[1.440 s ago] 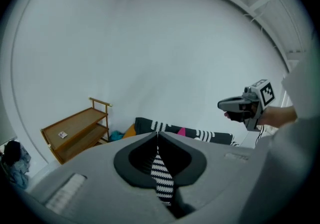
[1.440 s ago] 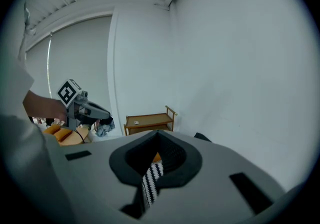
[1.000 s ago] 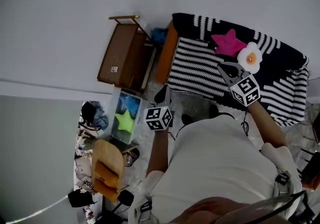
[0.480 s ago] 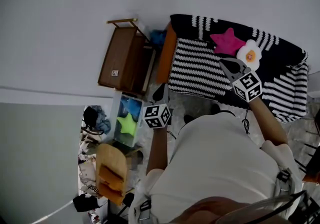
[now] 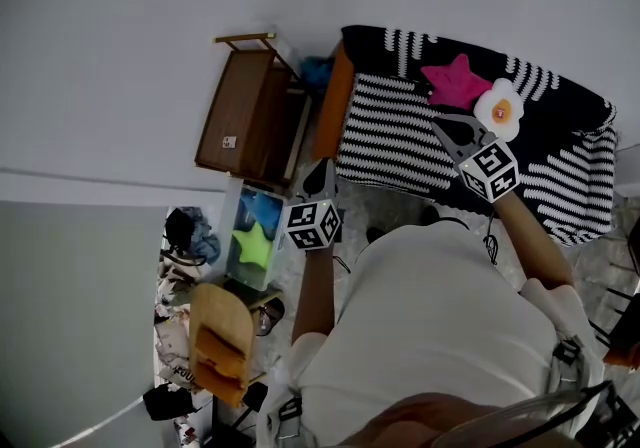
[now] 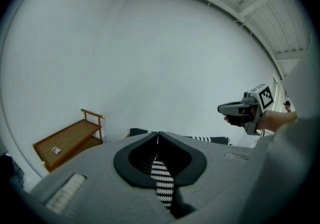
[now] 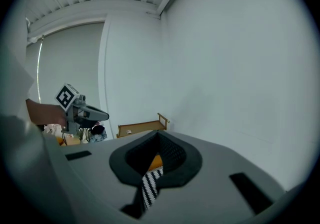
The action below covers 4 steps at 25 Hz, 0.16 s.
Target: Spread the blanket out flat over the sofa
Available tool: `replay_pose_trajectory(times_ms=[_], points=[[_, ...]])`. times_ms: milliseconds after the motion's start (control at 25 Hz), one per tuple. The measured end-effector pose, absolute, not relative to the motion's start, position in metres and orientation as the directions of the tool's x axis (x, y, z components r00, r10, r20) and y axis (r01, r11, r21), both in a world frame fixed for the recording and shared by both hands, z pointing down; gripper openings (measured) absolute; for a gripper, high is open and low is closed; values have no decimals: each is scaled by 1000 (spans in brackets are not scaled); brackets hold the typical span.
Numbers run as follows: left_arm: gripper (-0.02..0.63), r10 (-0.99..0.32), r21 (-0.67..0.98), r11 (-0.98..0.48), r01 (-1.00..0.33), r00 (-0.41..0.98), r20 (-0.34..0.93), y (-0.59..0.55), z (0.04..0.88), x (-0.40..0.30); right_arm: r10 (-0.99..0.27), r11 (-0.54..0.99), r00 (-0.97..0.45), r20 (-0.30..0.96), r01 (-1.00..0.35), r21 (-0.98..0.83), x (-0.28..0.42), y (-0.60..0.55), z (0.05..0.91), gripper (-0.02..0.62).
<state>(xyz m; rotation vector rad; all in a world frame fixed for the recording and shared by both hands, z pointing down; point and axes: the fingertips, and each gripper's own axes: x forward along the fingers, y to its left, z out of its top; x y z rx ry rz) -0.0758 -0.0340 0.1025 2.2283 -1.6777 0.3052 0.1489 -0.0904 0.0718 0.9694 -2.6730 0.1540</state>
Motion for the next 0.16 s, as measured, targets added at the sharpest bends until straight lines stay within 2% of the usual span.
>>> replay_pose_trajectory(times_ms=[160], points=[[22, -885, 136, -252, -958, 285, 369, -33, 105, -75, -605, 774, -735, 304, -633, 10, 145, -89, 70, -3]])
